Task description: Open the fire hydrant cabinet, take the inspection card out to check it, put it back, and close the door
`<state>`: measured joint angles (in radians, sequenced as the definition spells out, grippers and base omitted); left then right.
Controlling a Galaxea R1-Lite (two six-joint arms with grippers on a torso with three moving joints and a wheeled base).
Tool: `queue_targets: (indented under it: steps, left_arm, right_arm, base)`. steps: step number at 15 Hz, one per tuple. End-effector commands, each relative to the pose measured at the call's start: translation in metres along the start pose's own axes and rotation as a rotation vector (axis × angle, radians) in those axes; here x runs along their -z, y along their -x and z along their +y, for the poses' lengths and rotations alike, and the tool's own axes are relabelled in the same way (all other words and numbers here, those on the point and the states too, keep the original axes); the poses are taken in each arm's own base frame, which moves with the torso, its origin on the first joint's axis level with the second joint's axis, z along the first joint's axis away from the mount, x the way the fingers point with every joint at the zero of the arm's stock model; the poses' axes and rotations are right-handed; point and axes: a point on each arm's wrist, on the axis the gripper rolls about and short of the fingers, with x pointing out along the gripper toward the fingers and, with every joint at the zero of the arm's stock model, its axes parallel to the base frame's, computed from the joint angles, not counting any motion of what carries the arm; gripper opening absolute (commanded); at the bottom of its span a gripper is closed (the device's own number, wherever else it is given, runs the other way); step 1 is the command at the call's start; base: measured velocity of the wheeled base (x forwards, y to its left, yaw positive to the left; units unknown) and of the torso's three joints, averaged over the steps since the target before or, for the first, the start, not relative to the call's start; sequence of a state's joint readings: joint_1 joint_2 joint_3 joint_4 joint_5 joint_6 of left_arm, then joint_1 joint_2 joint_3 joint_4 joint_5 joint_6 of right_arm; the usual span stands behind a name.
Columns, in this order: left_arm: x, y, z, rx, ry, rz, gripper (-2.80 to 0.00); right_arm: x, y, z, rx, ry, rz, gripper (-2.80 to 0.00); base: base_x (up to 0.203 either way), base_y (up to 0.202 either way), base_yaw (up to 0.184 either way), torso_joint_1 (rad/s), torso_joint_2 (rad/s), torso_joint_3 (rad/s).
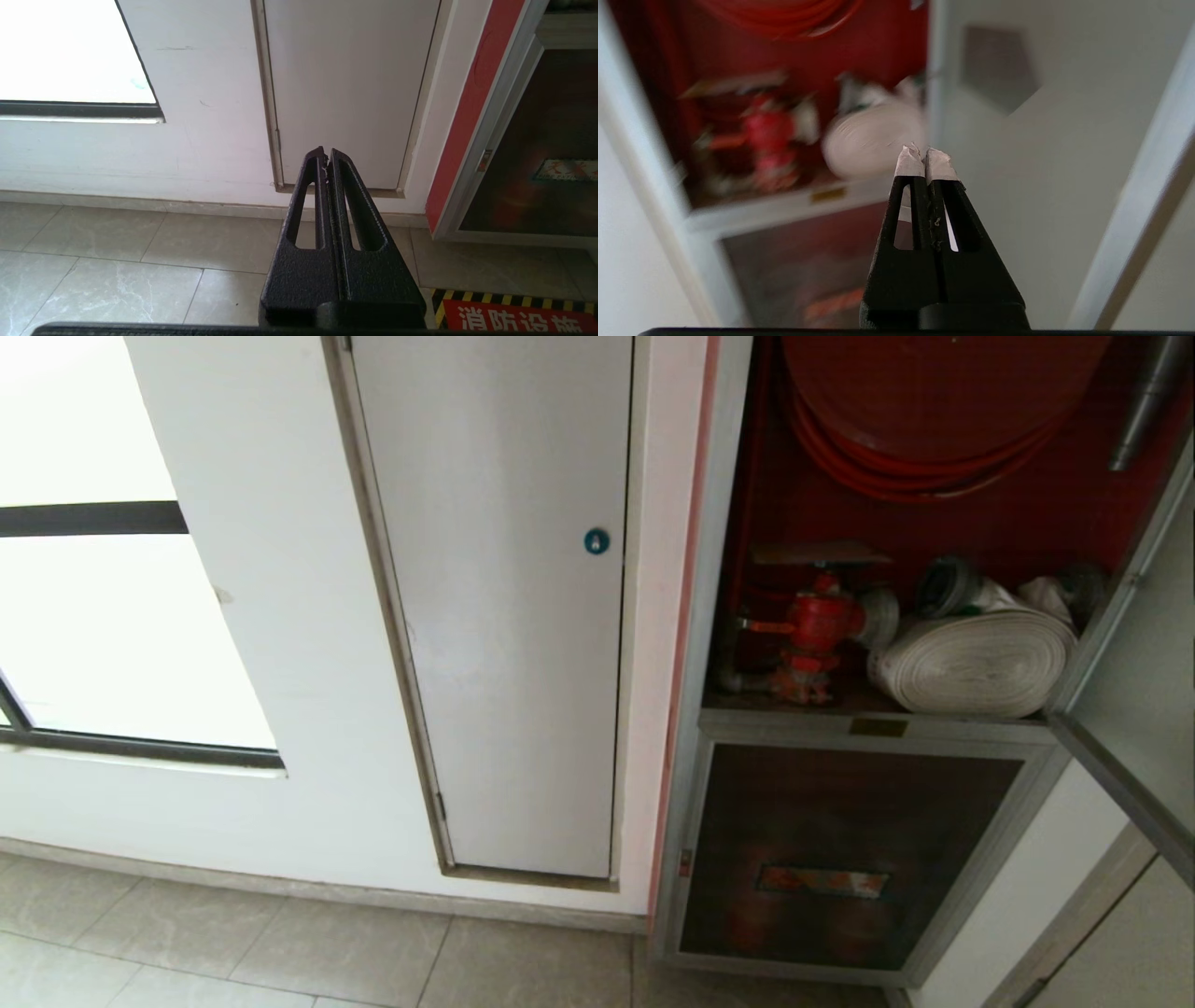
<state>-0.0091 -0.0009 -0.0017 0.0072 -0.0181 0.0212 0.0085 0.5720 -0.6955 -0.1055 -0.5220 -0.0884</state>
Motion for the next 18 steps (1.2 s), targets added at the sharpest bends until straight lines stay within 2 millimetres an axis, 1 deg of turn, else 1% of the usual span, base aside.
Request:
queue_targets:
  steps: [1,3,6,8,9,11,13,15,18]
  left_arm:
    - [0.0,0.0,0.0,0.0,0.0,0.0,-2.8]
    - [0.0,0.0,0.0,0.0,0.0,0.0,-2.8]
    - [0.0,0.0,0.0,0.0,0.0,0.0,-2.8]
    - [0.0,0.0,0.0,0.0,0.0,-0.002,-2.8]
    - [0.0,0.0,0.0,0.0,0.0,0.0,-2.8]
    - [0.0,0.0,0.0,0.001,0.0,0.0,-2.8]
    - [0.0,0.0,0.0,0.0,0.0,0.0,-2.8]
    - [0.0,0.0,0.0,0.001,0.0,-0.001,-2.8]
    - [0.0,0.0,0.0,0.0,0.0,0.0,-2.8]
  right_arm:
    - [-0.004,-0.016,0.008,0.022,0.02,0.029,-2.8]
    - [-0.011,-0.022,0.008,0.107,0.015,0.021,-2.8]
    - [-0.024,-0.034,0.006,0.228,-0.049,-0.031,-2.8]
    - [-0.023,-0.054,0.003,0.318,-0.101,-0.024,-2.8]
    - [-0.022,-0.064,-0.001,0.362,-0.127,-0.017,-2.8]
    - [-0.023,-0.083,-0.017,0.48,-0.169,-0.051,-2.8]
    - [-0.031,-0.095,-0.035,0.569,-0.19,-0.183,-2.8]
    - [-0.039,-0.099,-0.051,0.618,-0.214,-0.309,-2.8]
    - [-0.047,-0.093,-0.063,0.633,-0.245,-0.422,-2.8]
  base:
    - [0.0,0.0,0.0,0.0,0.0,0.0]
    - [0.0,0.0,0.0,0.0,0.0,0.0]
    - [0.0,0.0,0.0,0.0,0.0,0.0]
    - [0.0,0.0,0.0,0.0,0.0,0.0]
    - [0.0,0.0,0.0,0.0,0.0,0.0]
    - [0.0,0.0,0.0,0.0,0.0,0.0]
    - [0.0,0.0,0.0,0.0,0.0,0.0]
    - [0.0,0.0,0.0,0.0,0.0,0.0]
    - [0.0,0.0,0.0,0.0,0.0,0.0]
